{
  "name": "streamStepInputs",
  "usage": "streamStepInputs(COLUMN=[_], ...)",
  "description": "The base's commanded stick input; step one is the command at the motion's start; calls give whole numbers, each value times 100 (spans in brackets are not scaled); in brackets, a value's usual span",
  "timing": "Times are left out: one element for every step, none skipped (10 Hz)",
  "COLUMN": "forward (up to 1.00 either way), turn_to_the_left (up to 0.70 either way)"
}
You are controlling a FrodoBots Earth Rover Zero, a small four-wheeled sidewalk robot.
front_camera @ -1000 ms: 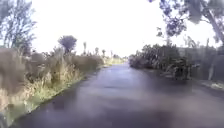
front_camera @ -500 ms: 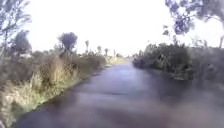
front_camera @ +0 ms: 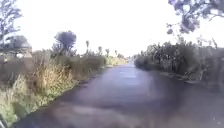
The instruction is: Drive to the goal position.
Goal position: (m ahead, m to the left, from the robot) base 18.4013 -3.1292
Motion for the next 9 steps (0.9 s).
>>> streamStepInputs(forward=[98, 98, 97, 97, 97, 97, 97, 97, 97], turn_to_the_left=[0, 0, -38, -39, -39, -39, -33, -13, -4])
